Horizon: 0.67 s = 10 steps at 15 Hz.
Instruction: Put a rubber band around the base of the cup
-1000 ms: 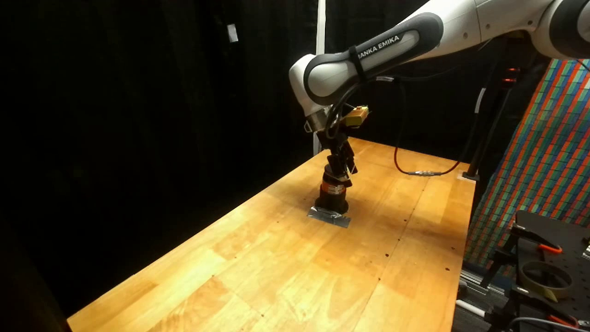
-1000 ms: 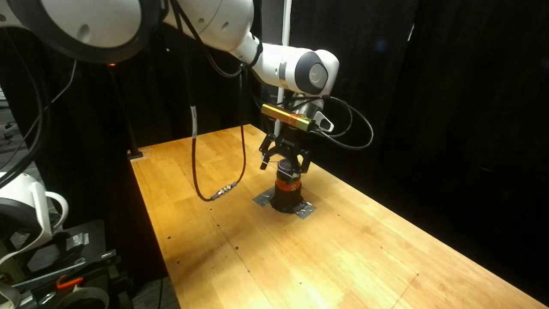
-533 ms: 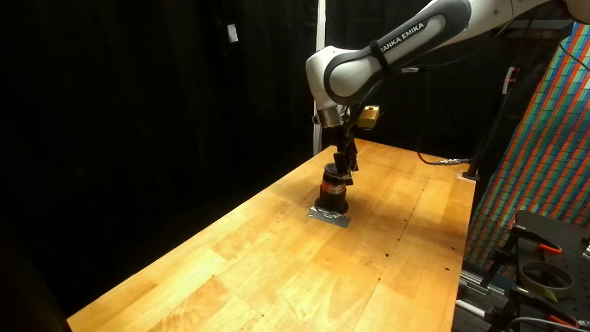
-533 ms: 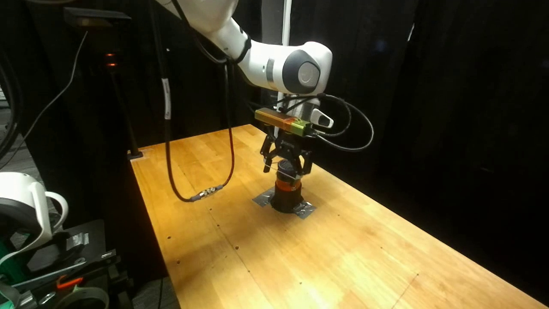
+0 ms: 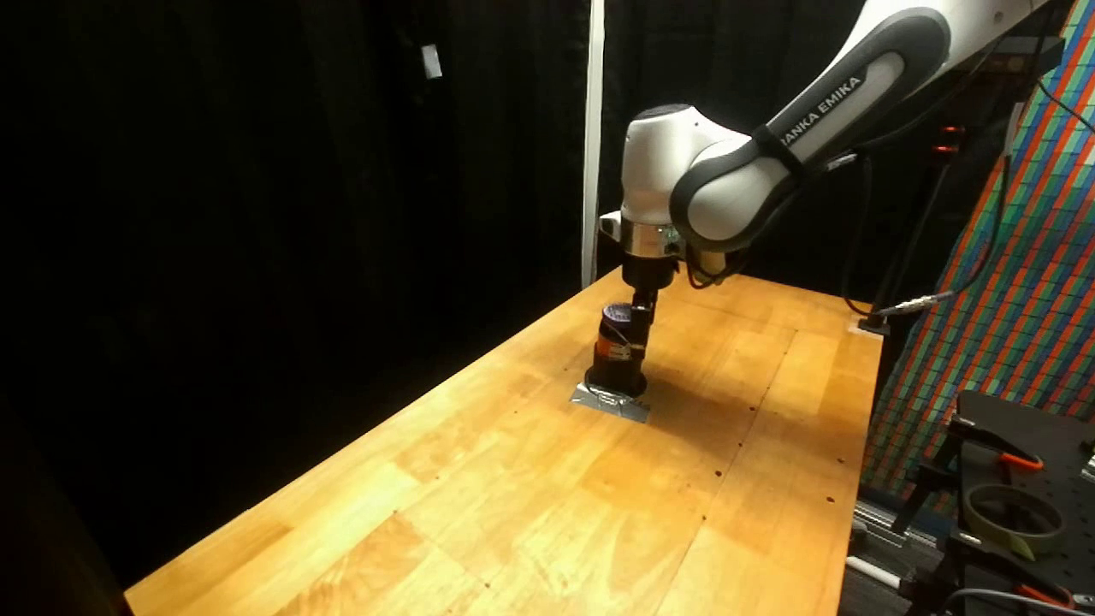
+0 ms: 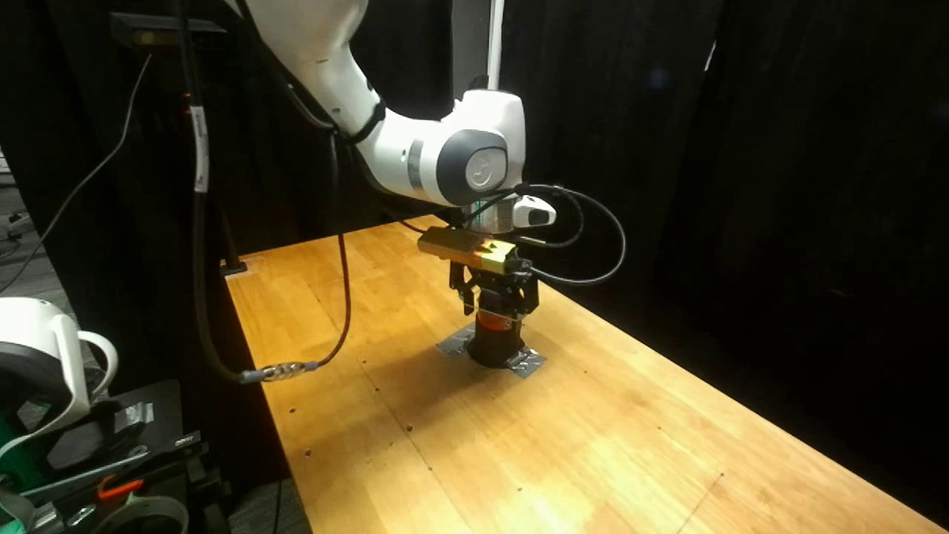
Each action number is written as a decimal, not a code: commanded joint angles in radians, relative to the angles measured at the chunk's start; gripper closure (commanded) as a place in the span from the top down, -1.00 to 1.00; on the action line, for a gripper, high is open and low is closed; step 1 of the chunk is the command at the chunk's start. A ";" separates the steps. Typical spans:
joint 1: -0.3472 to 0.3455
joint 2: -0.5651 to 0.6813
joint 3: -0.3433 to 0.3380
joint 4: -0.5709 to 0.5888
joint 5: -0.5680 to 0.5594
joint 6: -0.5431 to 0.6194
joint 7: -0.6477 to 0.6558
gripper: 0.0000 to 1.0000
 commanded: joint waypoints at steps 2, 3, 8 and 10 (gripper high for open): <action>0.020 -0.150 -0.045 -0.304 -0.077 0.354 0.069 0.40; 0.027 -0.173 -0.059 -0.360 -0.093 0.423 0.083 0.26; 0.143 -0.286 -0.239 -0.638 -0.249 0.770 0.210 -0.53; 0.269 -0.313 -0.412 -0.738 -0.301 0.947 0.240 -0.72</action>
